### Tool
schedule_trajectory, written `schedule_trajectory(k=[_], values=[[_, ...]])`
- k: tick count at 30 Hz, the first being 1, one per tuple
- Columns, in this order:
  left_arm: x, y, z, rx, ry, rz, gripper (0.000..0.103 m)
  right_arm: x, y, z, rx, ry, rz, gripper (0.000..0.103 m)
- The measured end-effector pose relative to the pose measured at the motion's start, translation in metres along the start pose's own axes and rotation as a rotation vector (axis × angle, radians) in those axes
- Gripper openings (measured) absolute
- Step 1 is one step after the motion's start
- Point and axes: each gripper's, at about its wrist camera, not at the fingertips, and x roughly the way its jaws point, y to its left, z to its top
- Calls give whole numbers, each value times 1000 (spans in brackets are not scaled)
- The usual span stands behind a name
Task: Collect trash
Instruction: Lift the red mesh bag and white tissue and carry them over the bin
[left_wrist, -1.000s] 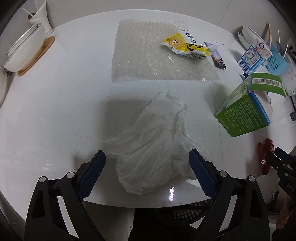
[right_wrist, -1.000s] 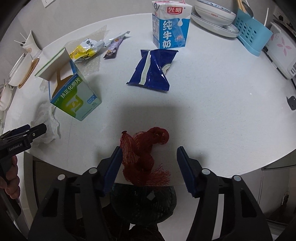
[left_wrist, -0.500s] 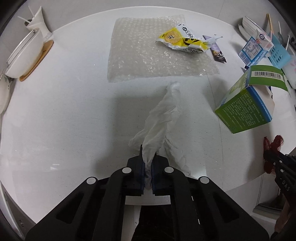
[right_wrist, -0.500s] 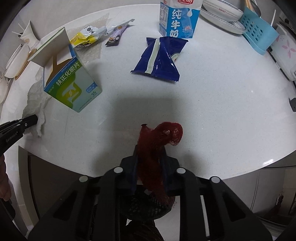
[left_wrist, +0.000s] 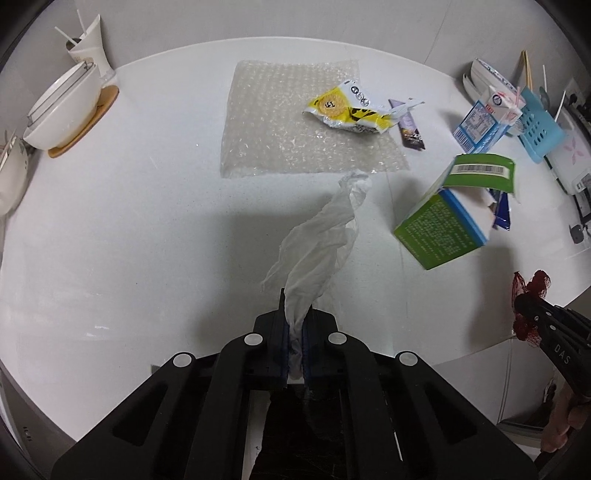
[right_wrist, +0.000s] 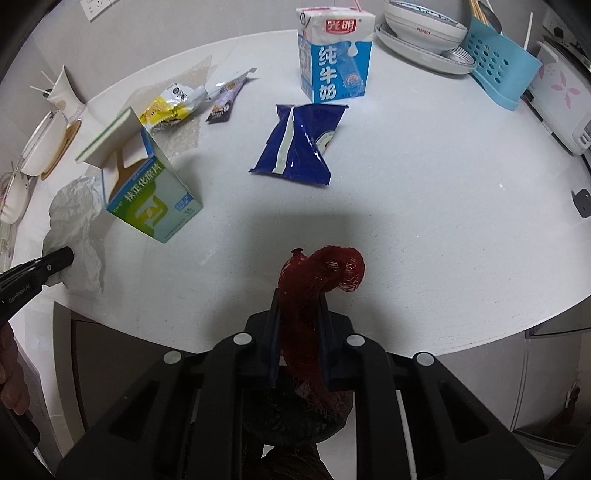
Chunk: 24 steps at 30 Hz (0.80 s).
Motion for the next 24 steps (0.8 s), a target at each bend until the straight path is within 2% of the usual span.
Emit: schedule_trajectory(k=[13,24], values=[[-40,-7,-25,-34,-52,-35,4,-40,-14,-12,3,-99,77,15],[-65,-22,-63,-45,-70,-66,4,-61,-24,-36,-23,-132,107,15]])
